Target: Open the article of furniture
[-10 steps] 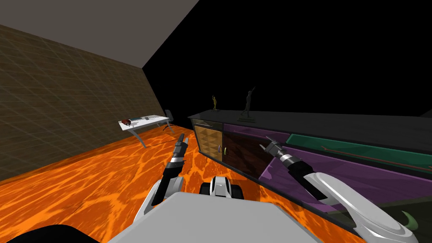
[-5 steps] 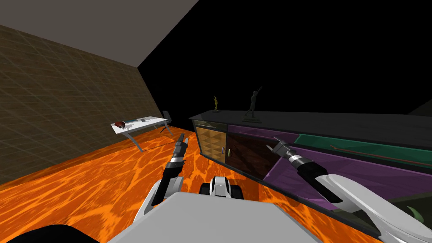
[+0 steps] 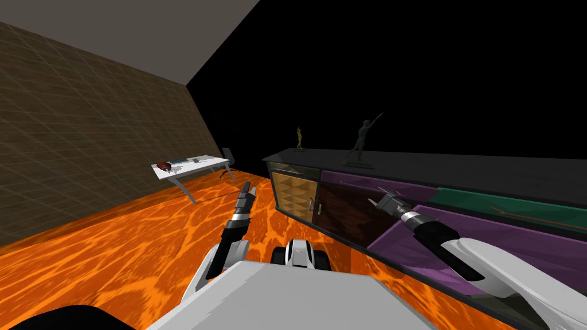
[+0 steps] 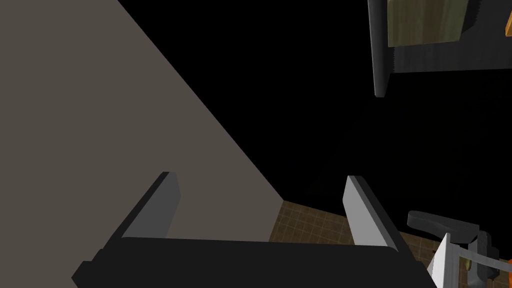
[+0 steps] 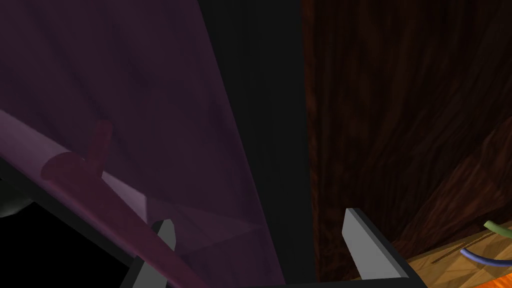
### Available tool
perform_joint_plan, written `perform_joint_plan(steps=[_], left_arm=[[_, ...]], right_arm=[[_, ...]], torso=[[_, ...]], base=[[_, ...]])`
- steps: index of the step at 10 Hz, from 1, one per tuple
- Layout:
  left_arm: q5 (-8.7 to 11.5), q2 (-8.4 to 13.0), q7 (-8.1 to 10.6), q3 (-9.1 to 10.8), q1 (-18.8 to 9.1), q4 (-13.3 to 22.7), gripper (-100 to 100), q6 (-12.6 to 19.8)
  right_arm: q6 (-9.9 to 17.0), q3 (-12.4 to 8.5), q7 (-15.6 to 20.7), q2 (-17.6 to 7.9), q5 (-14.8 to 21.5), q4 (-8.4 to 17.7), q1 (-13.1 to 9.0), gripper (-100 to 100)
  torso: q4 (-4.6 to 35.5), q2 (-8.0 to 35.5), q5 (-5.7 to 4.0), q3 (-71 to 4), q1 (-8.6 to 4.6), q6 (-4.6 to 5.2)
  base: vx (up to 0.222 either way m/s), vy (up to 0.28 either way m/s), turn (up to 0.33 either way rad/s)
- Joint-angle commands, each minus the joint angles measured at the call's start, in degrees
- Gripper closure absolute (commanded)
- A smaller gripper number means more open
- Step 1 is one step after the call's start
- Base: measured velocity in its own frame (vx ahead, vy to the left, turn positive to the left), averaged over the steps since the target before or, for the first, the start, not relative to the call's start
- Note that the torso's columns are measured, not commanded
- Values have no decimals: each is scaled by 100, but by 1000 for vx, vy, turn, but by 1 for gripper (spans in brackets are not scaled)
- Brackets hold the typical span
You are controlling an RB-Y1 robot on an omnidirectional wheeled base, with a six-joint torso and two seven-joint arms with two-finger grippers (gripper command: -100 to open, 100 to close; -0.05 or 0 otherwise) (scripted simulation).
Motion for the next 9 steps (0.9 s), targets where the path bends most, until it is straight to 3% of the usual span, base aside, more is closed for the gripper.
perform_joint_plan(steps=[1, 9], left_arm=[[0, 0, 0, 0, 0, 0, 0, 0], [0, 0, 0, 0, 0, 0, 0, 0]], right_arm=[[29, -68, -87, -219, -108, 146, 110, -100], [342, -506, -459, -1117, -548, 700, 507, -100]], torso=[[0, 1, 3, 0, 9, 0], [35, 55, 25, 28, -9, 38]], base=[[53, 172, -36], [58, 203, -40]])
